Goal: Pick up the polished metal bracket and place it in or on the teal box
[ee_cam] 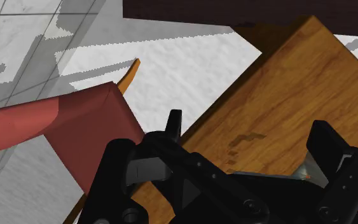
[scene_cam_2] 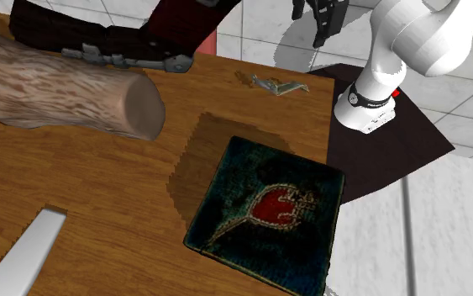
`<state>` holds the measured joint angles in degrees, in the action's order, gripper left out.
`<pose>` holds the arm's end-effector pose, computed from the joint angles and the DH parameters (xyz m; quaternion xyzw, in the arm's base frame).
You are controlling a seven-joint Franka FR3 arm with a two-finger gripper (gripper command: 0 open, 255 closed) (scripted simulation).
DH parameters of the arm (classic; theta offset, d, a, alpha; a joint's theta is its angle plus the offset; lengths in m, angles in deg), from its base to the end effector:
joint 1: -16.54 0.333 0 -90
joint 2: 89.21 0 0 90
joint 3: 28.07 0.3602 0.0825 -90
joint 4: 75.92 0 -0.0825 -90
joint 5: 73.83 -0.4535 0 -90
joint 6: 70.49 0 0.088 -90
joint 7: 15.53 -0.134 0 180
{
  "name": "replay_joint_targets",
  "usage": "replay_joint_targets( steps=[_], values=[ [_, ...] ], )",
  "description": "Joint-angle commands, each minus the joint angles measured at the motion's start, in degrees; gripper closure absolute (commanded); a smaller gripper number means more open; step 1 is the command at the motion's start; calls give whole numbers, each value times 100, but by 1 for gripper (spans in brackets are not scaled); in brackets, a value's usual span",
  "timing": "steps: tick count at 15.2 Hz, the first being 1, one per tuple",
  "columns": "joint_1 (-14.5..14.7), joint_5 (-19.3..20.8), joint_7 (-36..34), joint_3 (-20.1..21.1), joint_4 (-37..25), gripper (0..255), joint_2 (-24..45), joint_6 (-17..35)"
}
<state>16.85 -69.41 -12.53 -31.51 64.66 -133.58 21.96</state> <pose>0.3452 -0.0318 0.5411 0.9992 0.0110 -0.0339 0.0160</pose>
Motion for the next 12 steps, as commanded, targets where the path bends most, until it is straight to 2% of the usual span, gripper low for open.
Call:
replay_joint_targets(
  steps=[1,9,12],
  values=[
    [0,0,0,0,0,0,0,0],
    [367,-1517,-626,-85,-261,0,957,1034],
    [386,-1568,-629,-65,-122,0,983,1210]
  ],
)
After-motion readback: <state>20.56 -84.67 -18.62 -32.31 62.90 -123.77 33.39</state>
